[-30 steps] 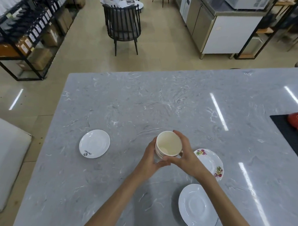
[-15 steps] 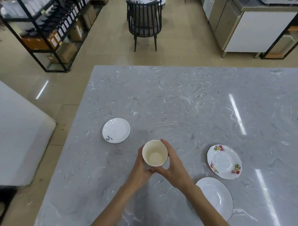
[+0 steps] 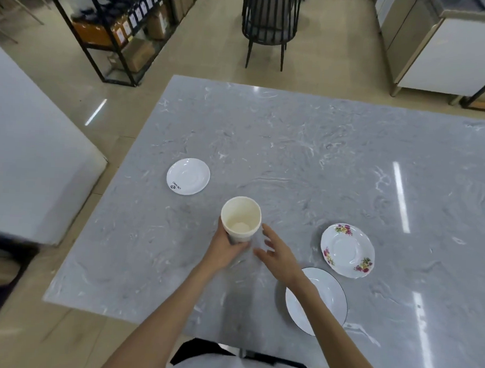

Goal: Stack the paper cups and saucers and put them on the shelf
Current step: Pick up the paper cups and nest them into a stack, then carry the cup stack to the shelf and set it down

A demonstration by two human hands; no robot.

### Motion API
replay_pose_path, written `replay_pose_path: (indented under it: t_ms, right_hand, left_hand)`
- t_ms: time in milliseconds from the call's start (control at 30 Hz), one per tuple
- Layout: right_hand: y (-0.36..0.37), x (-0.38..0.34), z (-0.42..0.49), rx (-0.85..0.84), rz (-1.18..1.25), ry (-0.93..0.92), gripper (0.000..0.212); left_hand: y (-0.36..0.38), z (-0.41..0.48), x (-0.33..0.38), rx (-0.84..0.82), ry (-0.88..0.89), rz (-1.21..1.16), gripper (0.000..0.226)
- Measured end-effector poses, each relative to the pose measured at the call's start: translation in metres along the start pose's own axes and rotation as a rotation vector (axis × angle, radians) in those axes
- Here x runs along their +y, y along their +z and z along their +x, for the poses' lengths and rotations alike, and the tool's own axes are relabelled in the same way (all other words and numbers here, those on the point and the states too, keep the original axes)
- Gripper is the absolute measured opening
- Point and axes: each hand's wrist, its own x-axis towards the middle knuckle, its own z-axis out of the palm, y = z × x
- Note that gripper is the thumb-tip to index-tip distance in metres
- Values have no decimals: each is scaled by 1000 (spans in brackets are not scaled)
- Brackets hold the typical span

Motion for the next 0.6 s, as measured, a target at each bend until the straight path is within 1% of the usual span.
replay_pose_path:
  t_ms: [33,100,167,200,300,433,533,600]
  right_hand:
    - [1,6,-8,43,22,54,53]
    - [4,17,-26,92,59,74,34]
    - [10,18,-41,49,73,84,19]
    - [17,16,-45,-2,70,96,16]
    - [41,12,-53,-144,-4,99,19]
    - [97,-11,-49,-392,-164,7,22]
    - [158,-37,-45,-560,-254,-57,21]
    - [200,-56,-43,-644,-276,-87,20]
  left_hand:
    - [-4,-7,-4,-8,-12,-9,92]
    - [-13,-29,-16,29,-36,-49,91]
    - [-28,-58,-30,88,-86,-131,89]
    - [-37,-73,-37,129,-108,-170,89]
    - [-65,-124,-59,284,-165,-245,91]
    - [-109,-198,-94,561,-192,-334,98]
    - [-143,-259,-118,757,-219,-410,101]
    - [-165,-295,-131,866,-220,-430,98]
